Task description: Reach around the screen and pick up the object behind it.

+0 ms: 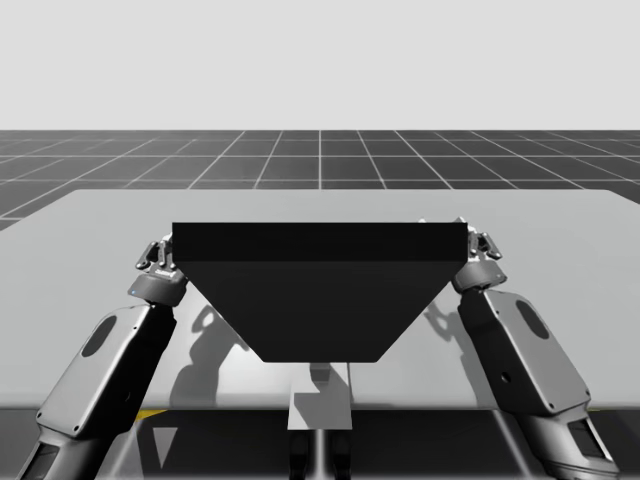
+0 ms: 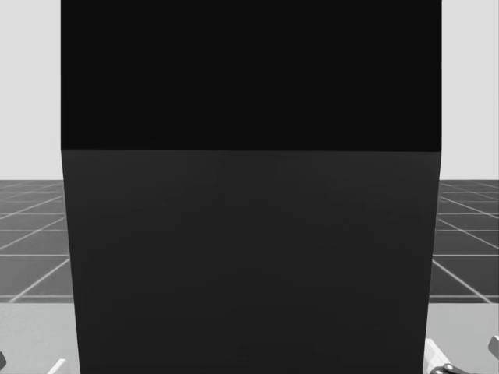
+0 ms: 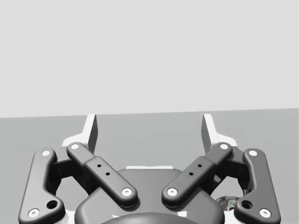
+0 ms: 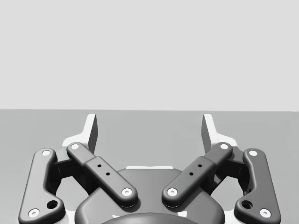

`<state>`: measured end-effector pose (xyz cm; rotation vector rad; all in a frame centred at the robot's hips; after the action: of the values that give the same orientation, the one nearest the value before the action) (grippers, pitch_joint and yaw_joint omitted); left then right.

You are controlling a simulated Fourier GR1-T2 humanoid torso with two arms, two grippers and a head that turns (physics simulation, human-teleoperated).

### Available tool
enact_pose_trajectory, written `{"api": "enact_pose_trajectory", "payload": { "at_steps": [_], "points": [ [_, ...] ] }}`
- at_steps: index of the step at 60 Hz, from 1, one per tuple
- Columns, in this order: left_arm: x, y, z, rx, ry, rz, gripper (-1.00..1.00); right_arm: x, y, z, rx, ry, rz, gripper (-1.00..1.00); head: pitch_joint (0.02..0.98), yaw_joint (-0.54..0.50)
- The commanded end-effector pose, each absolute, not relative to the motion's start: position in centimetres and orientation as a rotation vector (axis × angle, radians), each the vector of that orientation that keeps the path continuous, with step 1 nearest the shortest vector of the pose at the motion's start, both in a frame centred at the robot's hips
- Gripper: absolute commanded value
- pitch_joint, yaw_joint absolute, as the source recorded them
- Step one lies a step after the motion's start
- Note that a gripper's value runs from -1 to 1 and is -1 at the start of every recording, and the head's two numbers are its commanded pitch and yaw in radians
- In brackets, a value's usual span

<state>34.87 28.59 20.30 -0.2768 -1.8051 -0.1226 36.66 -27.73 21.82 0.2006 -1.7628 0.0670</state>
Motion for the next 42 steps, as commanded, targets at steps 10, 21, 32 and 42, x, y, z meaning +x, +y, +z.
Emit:
{"api": "enact_pose_trajectory", "payload": {
  "at_steps": [10, 21, 32, 42],
  "points": [
    [34.3, 28.4, 20.5, -0.260, -1.806, -0.174, -1.00, 36.1, -27.1, 21.8, 0.177, -1.771, 0.212, -1.00, 0.169, 0.00],
    [32.2, 28.8, 21.6, -0.286, -1.787, -0.252, -1.00, 34.9, -27.2, 22.8, 0.241, -1.803, 0.323, -1.00, 0.179, 0.00],
    [30.5, 30.1, 22.3, -0.341, -1.739, -0.333, -1.00, 32.6, -27.2, 23.0, 0.370, -1.786, 0.489, -1.00, 0.185, 0.00],
    [29.4, 31.3, 21.9, -0.386, -1.670, -0.459, -1.00, 30.5, -28.3, 22.7, 0.497, -1.766, 0.616, -1.00, 0.189, 0.00]
  ]
}}
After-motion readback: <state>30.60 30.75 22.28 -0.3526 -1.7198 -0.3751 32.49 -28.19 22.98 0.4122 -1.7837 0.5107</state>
